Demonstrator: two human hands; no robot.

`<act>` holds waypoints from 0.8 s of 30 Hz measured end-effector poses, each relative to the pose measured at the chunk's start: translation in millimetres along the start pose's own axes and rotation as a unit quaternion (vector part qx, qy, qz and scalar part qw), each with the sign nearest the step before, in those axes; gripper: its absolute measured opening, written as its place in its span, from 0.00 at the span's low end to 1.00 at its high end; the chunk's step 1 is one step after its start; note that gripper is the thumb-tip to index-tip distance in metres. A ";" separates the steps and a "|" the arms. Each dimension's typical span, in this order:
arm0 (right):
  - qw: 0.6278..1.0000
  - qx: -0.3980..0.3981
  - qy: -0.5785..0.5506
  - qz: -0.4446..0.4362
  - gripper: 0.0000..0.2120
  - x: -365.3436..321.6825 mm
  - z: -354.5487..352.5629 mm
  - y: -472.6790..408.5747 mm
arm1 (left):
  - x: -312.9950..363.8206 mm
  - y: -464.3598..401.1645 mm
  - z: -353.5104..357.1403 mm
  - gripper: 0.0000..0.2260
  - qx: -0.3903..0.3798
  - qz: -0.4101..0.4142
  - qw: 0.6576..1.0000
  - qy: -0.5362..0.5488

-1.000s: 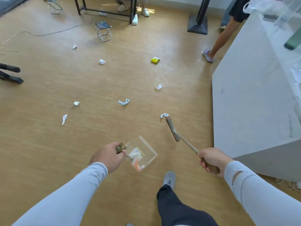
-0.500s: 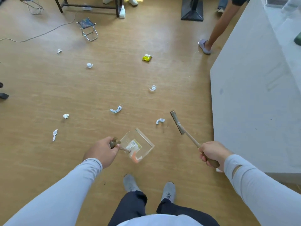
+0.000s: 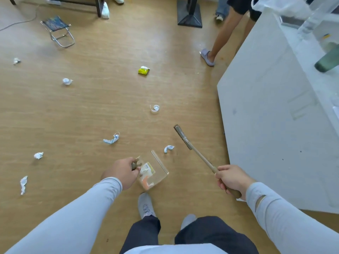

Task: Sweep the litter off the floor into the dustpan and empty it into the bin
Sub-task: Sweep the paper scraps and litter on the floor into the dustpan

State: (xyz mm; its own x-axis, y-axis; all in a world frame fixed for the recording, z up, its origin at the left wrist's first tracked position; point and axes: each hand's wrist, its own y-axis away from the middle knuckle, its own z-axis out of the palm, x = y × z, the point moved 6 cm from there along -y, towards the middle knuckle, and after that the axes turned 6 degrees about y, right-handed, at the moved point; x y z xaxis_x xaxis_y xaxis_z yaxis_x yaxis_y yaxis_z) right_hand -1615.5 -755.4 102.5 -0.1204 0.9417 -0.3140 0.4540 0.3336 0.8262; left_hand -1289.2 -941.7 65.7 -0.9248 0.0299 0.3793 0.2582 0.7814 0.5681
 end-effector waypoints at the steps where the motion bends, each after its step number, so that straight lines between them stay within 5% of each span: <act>1: 1.000 0.000 -0.001 0.000 0.20 -5.8 5.6 -4.8 | 1.0 -9.7 -1.3 0.14 -0.006 0.001 1.000 -0.002; 16: 0.986 -0.055 0.154 -0.039 0.18 -73.9 40.2 -123.3 | 16.4 -117.6 31.2 0.14 -0.039 -0.006 0.998 -0.046; 24: 0.992 -0.118 -0.036 0.039 0.20 -63.8 -28.0 -106.3 | 7.9 -121.8 27.3 0.15 -0.039 -0.004 0.998 -0.053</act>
State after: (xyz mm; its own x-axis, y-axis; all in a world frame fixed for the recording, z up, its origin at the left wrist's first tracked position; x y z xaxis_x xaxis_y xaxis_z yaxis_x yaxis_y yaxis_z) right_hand -1680.8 -849.7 47.7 -0.0255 0.9623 -0.2707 0.2383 0.2688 0.9332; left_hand -1335.5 -1019.6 -20.5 -0.9501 0.0924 0.2978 0.2676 0.7317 0.6269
